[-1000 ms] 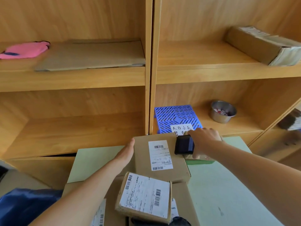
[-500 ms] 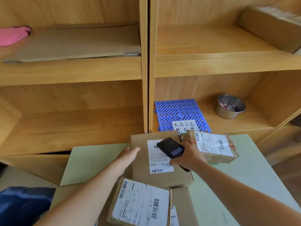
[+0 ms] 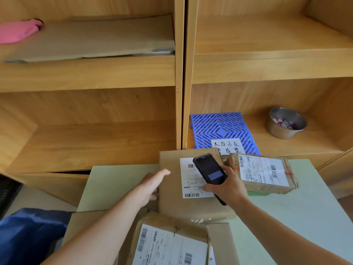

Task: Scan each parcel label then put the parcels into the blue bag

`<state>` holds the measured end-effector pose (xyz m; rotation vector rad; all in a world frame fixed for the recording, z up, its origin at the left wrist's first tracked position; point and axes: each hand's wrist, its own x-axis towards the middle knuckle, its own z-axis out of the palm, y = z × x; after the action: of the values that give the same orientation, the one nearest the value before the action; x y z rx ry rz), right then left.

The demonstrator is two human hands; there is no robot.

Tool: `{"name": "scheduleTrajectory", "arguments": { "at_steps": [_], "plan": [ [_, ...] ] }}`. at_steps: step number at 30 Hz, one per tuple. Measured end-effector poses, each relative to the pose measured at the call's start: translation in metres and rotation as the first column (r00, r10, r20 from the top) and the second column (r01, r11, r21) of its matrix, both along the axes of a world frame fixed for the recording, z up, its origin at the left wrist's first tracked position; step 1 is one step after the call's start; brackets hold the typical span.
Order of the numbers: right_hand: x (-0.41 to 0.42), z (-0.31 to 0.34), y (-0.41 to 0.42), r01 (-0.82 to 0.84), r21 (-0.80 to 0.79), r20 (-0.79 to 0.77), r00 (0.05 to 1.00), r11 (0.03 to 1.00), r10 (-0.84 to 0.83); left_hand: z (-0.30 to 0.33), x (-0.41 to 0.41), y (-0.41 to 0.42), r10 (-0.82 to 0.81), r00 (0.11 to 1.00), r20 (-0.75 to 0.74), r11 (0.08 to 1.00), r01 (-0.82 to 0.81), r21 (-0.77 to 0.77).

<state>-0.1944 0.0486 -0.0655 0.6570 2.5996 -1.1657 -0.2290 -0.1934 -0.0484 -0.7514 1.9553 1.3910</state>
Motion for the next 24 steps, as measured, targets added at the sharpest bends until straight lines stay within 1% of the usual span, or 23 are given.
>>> {"name": "scheduleTrajectory", "arguments": {
  "at_steps": [4, 7, 10, 14, 17, 20, 22, 24],
  "plan": [
    [0.001, 0.027, -0.001, -0.022, 0.028, -0.040, 0.999, 0.999, 0.023, 0.027, 0.000, -0.006, 0.059, 0.997, -0.042, 0.997, -0.056, 0.053],
    [0.003, 0.046, -0.004, -0.048, 0.008, -0.078, 0.996, 0.999, 0.049, 0.045, 0.002, -0.010, 0.049, 0.995, -0.088, 0.999, -0.049, 0.009],
    [0.008, 0.060, -0.008, -0.061, -0.002, -0.099, 0.993, 0.998, 0.061, 0.062, 0.010, -0.014, 0.087, 0.987, -0.132, 0.996, -0.088, -0.005],
    [0.012, 0.074, -0.020, -0.100, -0.042, -0.148, 0.985, 0.994, 0.093, 0.086, 0.021, -0.026, 0.147, 0.966, -0.213, 0.989, -0.142, 0.039],
    [0.013, 0.083, -0.041, -0.135, -0.051, -0.163, 0.979, 0.989, 0.126, 0.101, 0.027, -0.045, 0.184, 0.950, -0.253, 0.983, -0.179, 0.042],
    [0.014, 0.091, -0.069, -0.167, -0.083, -0.181, 0.972, 0.982, 0.150, 0.108, 0.032, -0.067, 0.197, 0.934, -0.298, 0.979, -0.206, 0.001],
    [0.016, 0.097, -0.089, -0.187, -0.068, -0.198, 0.965, 0.980, 0.170, 0.110, 0.036, -0.082, 0.193, 0.919, -0.343, 0.976, -0.217, -0.032],
    [0.016, 0.101, -0.112, -0.214, -0.054, -0.202, 0.959, 0.975, 0.199, 0.112, 0.041, -0.102, 0.212, 0.906, -0.366, 0.970, -0.240, -0.032]
  ]
}}
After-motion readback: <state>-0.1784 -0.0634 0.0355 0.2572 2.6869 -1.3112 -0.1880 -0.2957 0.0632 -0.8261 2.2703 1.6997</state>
